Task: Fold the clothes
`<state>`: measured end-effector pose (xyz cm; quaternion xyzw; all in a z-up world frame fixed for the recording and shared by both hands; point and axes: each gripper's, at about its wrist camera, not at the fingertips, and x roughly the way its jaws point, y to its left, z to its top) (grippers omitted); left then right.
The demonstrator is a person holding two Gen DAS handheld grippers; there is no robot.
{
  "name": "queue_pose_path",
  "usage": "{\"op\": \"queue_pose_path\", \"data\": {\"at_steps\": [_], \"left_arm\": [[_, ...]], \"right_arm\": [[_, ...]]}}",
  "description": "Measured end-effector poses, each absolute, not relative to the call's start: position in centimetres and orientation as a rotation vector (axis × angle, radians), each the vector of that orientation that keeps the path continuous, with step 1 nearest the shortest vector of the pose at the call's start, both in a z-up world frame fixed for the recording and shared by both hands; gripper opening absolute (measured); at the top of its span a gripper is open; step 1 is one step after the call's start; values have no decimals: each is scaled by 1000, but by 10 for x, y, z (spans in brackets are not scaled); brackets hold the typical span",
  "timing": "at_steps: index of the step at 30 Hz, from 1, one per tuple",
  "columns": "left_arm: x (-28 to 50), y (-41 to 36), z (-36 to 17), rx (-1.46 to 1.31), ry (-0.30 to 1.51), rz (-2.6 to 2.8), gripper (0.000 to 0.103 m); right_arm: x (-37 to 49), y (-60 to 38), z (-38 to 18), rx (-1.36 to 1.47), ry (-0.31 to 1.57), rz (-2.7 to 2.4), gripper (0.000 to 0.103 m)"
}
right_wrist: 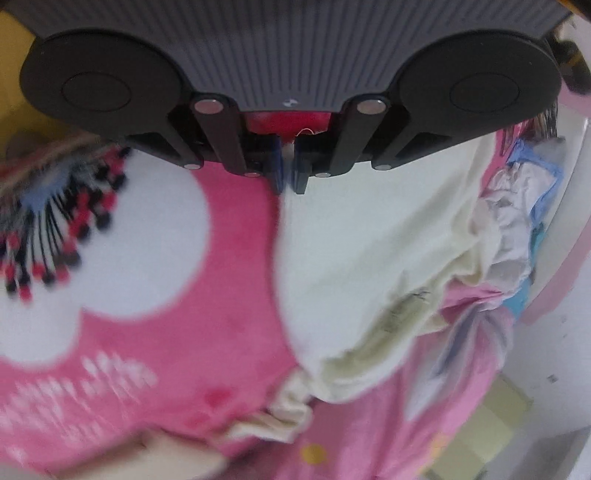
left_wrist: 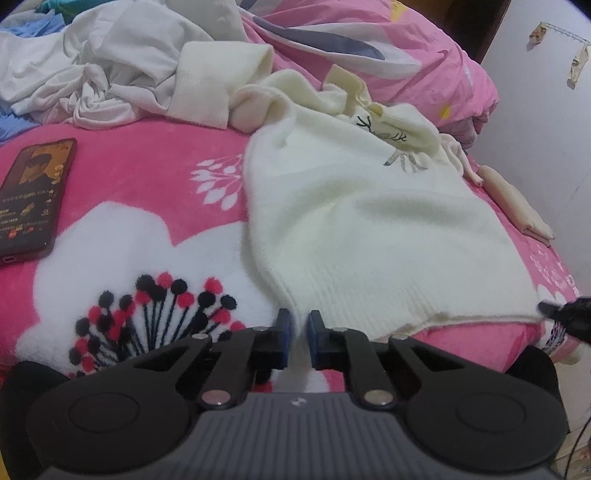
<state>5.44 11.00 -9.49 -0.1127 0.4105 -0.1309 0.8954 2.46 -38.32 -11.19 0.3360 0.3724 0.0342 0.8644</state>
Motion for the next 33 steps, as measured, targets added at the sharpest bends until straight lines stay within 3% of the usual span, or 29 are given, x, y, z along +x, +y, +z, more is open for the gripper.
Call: {"op": "queue_pose_path", "data": {"at_steps": [3,5,8,9,10,11,12,13,21,33], "left_arm": [[55,117,-93,-280,873,-294,17],[56,119,-94,-310,885,-306,29],[57,117,-97,-336,898,-319,34],[58,116,-99,-345,902,-323,34],[58,115,-100,-353,907,-328,33],[59,114,-100,-352,909,-328,20],[58,110,-99,-326,904,-314,11],[57,107,-98,-317,899,-304,9],[34,130,-69,-422,876,-328,7],[43,131,-99,-368,919,-314,7]], "right_arm": [[22,-387,-116,766,767,95,8],[20,-389,-110,793,740,123,10],[26,-388,-111,782,764,123,35],[29,-385,-113,772,779,129,35],[32,-380,-116,752,790,142,35],[35,-375,-119,731,800,154,30],[36,-369,-118,687,801,163,10],[36,-362,-116,632,804,172,6],[1,-377,-81,642,691,190,5],[10,-382,-113,667,763,147,6]]}}
